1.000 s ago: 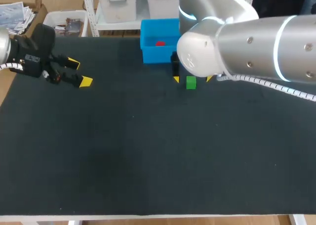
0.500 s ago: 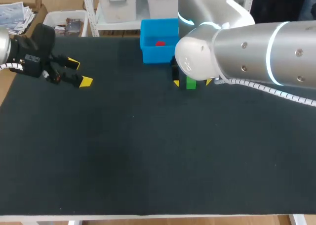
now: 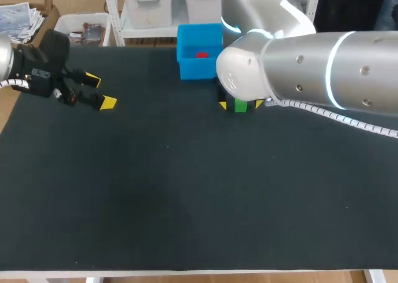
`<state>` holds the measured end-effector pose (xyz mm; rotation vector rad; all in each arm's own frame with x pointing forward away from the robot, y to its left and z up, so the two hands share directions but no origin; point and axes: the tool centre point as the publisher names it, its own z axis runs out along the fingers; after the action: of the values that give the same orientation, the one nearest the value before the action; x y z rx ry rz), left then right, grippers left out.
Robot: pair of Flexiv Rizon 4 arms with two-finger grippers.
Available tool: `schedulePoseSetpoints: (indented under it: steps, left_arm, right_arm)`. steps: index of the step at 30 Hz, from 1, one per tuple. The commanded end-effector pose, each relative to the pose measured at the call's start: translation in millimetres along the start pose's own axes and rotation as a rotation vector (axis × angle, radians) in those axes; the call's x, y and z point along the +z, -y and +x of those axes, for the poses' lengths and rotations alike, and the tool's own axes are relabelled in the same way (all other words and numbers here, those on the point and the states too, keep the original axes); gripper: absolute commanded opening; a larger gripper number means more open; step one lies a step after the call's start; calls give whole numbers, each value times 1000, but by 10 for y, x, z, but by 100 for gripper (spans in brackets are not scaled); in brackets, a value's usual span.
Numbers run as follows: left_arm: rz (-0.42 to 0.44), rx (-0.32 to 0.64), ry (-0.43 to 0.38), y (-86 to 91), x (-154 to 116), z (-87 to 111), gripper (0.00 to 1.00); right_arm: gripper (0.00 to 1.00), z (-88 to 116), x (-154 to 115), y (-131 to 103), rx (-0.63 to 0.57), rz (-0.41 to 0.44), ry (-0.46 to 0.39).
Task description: Use the left arm to pick the red cube and place it into the blue plastic box first, then use the right arm to grasp the green cube and put it into the same blue plastic box after the first action is fully finished.
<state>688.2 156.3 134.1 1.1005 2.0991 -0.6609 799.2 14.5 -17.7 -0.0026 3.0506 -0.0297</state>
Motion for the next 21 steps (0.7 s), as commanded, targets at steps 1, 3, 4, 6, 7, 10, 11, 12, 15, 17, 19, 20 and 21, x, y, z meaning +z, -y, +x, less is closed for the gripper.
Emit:
schedulePoseSetpoints:
  steps: [1,3,4,6,7,10,11,12,15,17,19,20,21]
  left_arm:
    - [1,3,7,-8,2,17,100]
    - [1,3,7,-8,2,17,100]
    - [1,3,7,-8,2,17,100]
    - [1,3,7,-8,2,17,100]
    - [1,3,7,-8,2,17,100]
    - [1,3,7,-8,2,17,100]
    - [1,3,7,-8,2,17,100]
    - [1,3,7,-8,2,17,100]
    - [1,3,7,-8,2,17,100]
    - [1,3,7,-8,2,17,100]
    - [1,3,7,-8,2,17,100]
    - [1,3,7,-8,2,17,100]
    - [1,3,7,-8,2,17,100]
  right_arm:
    - [0,19,22,14,6,-8,4]
    - [0,26,36,20,8,-11,2]
    - [0,31,37,19,9,-12,0]
    - [0,43,37,15,9,-12,-2]
    - [0,48,37,13,9,-12,-3]
    - [0,63,29,-1,7,-7,-5]
    - [0,68,13,-6,8,-3,-3]
    - [0,74,-13,-14,9,-2,-2]
    - [0,63,-110,-17,7,0,11]
    - [0,47,-209,-12,6,12,32]
    - [0,38,-326,-7,10,8,49]
    - [0,32,-388,-3,10,9,57]
    - [0,28,-456,0,10,10,64]
